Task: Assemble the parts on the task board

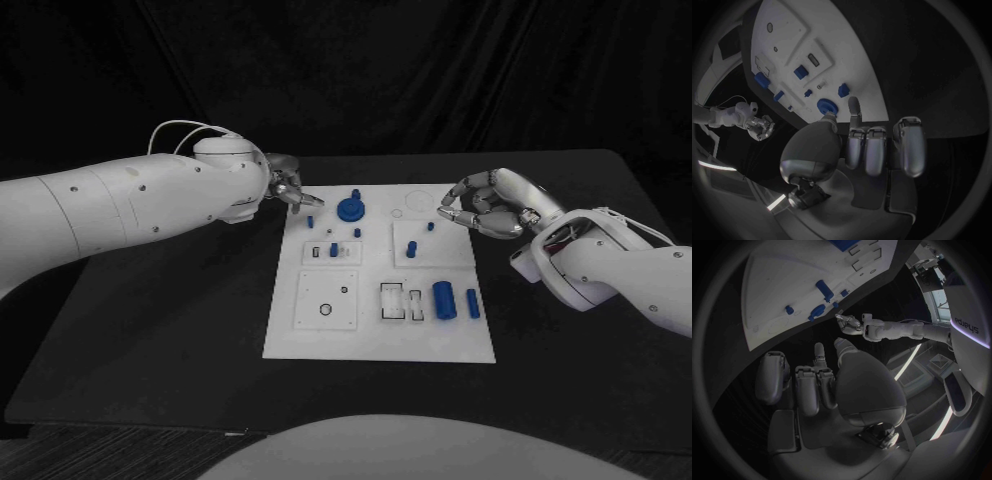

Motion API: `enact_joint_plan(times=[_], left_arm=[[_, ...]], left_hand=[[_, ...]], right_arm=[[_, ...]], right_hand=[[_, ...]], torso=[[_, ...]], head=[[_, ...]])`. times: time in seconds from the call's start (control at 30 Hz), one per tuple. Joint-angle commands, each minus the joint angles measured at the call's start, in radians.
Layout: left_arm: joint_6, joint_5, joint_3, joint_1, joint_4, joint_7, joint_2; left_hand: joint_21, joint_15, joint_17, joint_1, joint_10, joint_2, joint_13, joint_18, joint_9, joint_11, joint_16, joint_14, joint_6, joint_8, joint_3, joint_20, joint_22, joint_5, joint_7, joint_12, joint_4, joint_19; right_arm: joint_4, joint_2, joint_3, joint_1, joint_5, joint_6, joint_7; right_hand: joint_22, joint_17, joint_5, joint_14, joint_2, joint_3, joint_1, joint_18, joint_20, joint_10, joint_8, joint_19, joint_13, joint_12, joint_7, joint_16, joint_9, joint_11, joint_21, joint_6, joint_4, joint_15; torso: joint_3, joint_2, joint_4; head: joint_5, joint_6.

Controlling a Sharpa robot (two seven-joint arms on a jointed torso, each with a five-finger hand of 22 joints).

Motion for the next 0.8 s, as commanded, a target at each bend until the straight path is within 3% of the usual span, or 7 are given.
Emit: enact_joint_plan(times=[0.03,0.43,0.8], left_arm=[[0.071,0.028,0.001,-0.003,-0.007,-0.008,0.008],[0.084,0.030,0.001,-0.006,-0.012,-0.015,0.016],[0.086,0.030,0.001,-0.019,-0.019,-0.023,0.027]], left_hand=[[0.015,-0.017,0.266,0.028,0.110,0.001,0.264,-0.019,-0.011,-0.015,0.013,0.114,0.013,-0.024,-0.026,-0.003,0.209,0.022,0.000,0.004,-0.002,0.030],[0.013,-0.017,0.266,0.046,0.110,0.002,0.264,-0.018,-0.015,-0.014,0.013,0.114,0.018,-0.044,-0.027,-0.003,0.208,0.039,0.002,0.004,-0.003,0.029],[0.010,-0.012,0.266,0.082,0.110,0.007,0.264,-0.018,-0.019,-0.009,0.013,0.114,0.011,-0.086,-0.026,0.000,0.207,0.088,0.009,0.004,-0.005,0.028]], right_arm=[[-0.001,0.001,0.001,0.000,-0.001,0.005,-0.009],[-0.005,0.005,0.001,-0.001,-0.001,0.006,-0.009],[-0.005,0.005,0.001,-0.001,-0.001,0.007,-0.009]], right_hand=[[0.187,0.278,0.033,0.103,0.020,0.019,0.017,-0.015,0.003,0.102,0.021,-0.005,0.270,0.017,-0.003,0.025,-0.005,0.004,-0.011,-0.008,0.004,0.000],[0.187,0.278,0.037,0.103,0.020,0.019,0.017,-0.015,0.003,0.102,0.021,-0.005,0.270,0.017,-0.003,0.025,-0.006,0.004,-0.011,-0.009,0.004,0.000],[0.187,0.278,0.037,0.103,0.020,0.019,0.017,-0.015,0.003,0.102,0.021,-0.005,0.270,0.017,-0.003,0.025,-0.006,0.004,-0.011,-0.009,0.004,0.000]], torso=[[0.0000,0.000,-0.0008],[-0.0005,0.001,-0.0001],[-0.0003,0.000,0.0007]], head=[[0.001,0.000],[0.002,0.000],[-0.003,0.000]])
